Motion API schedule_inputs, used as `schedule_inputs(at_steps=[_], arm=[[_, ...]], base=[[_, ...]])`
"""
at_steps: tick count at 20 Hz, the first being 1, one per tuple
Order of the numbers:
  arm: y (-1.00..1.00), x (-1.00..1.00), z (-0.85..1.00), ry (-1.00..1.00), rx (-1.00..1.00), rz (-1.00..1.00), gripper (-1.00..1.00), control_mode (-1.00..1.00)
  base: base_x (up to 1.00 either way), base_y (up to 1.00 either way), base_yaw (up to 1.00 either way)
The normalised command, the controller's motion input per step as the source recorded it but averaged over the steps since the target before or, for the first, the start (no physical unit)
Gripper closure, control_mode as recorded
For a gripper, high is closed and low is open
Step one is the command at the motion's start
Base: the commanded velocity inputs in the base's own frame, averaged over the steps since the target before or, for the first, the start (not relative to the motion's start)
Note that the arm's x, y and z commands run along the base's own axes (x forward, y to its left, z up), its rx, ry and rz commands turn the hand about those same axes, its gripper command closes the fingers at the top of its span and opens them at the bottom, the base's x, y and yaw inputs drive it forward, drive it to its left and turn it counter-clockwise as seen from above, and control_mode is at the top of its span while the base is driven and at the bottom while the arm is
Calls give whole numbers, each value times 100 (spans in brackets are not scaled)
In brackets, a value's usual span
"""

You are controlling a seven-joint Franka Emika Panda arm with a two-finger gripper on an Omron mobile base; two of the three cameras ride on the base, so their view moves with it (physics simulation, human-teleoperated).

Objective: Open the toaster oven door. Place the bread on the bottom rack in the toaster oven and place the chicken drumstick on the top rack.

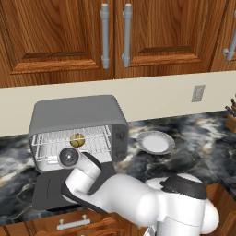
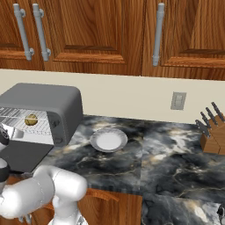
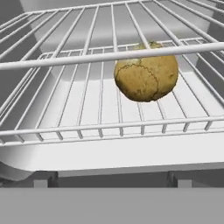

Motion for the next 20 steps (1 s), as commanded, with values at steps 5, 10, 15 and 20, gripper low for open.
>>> schedule_inputs(at_steps=[5, 10, 15, 20], arm=[[-10, -25, 42, 1, 0, -6, -100, -100], [-8, -18, 40, 8, 0, -19, -100, -100], [-10, -14, 43, 6, 4, -19, -100, -100], [-2, -10, 32, 0, 0, -5, -100, -100]], base=[[0, 0, 0], [0, 0, 0], [0, 0, 0], [0, 0, 0]])
